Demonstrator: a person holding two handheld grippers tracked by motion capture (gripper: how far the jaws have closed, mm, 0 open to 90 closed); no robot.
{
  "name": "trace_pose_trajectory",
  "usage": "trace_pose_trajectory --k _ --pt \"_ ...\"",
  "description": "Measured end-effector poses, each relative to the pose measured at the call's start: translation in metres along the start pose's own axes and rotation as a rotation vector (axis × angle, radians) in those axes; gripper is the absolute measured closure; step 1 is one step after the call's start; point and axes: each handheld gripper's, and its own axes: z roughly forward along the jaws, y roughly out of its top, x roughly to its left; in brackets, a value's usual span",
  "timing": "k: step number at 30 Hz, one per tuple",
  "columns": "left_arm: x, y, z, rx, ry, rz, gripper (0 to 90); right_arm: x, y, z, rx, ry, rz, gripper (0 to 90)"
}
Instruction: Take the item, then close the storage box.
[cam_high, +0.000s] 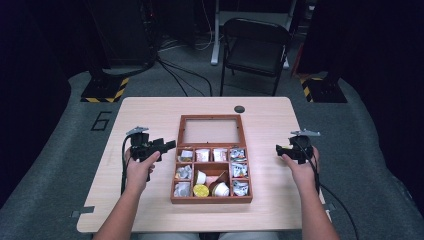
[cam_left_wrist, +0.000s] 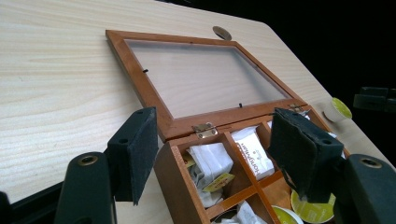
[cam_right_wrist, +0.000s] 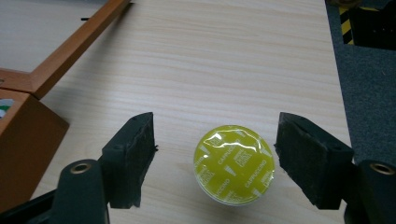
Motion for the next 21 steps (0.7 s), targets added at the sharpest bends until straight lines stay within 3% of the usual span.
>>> trace_pose_trajectory --k 14,21 --pt "-0.002 -0.002 0.002 0.015 0.009 0.010 32.8 0.022 0.007 0.000 0.002 0.072 -0.040 28.1" --pt "-0.001 -0.002 0.009 0.043 0.021 0.034 33.0 0.037 0.011 0.001 0.014 0.124 -0.085 28.7"
